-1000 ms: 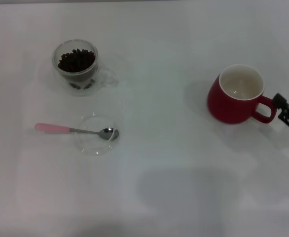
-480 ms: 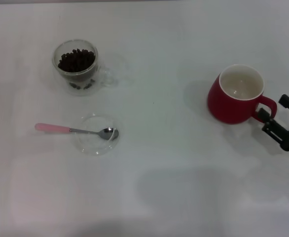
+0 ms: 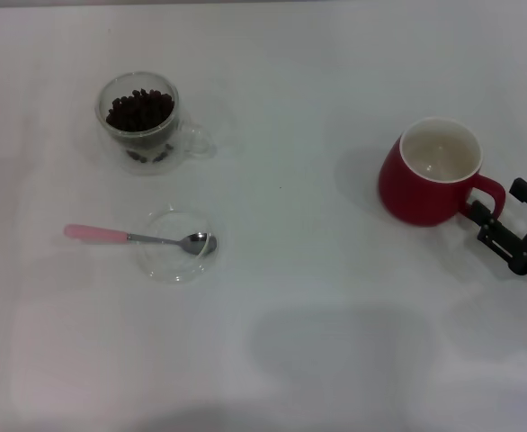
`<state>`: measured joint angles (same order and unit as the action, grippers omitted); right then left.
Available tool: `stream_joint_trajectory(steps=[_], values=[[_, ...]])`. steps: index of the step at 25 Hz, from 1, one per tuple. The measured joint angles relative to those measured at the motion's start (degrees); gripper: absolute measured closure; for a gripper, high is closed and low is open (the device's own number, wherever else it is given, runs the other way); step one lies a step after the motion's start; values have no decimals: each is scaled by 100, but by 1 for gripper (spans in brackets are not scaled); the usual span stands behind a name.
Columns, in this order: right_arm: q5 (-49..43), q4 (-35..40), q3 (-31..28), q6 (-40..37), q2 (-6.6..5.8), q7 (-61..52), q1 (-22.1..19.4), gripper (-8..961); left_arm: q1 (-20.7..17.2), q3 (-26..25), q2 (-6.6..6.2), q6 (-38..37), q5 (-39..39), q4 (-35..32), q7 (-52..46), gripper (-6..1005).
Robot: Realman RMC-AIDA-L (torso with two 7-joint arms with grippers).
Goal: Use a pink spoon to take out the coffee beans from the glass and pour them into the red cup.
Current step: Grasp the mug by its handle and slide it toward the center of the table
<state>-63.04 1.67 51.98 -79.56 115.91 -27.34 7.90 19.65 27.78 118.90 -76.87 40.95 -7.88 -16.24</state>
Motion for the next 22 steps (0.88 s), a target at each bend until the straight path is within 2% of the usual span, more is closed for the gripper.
stream_joint_trajectory(steps=[10,22], values=[[48,-170,-603,161,20,295,64,229,-26,17,2,-4,0,-4,-3,122],[158,-421,-670,409,28,521,425,275,-5,26,2,-3,25,-4,-3,122]])
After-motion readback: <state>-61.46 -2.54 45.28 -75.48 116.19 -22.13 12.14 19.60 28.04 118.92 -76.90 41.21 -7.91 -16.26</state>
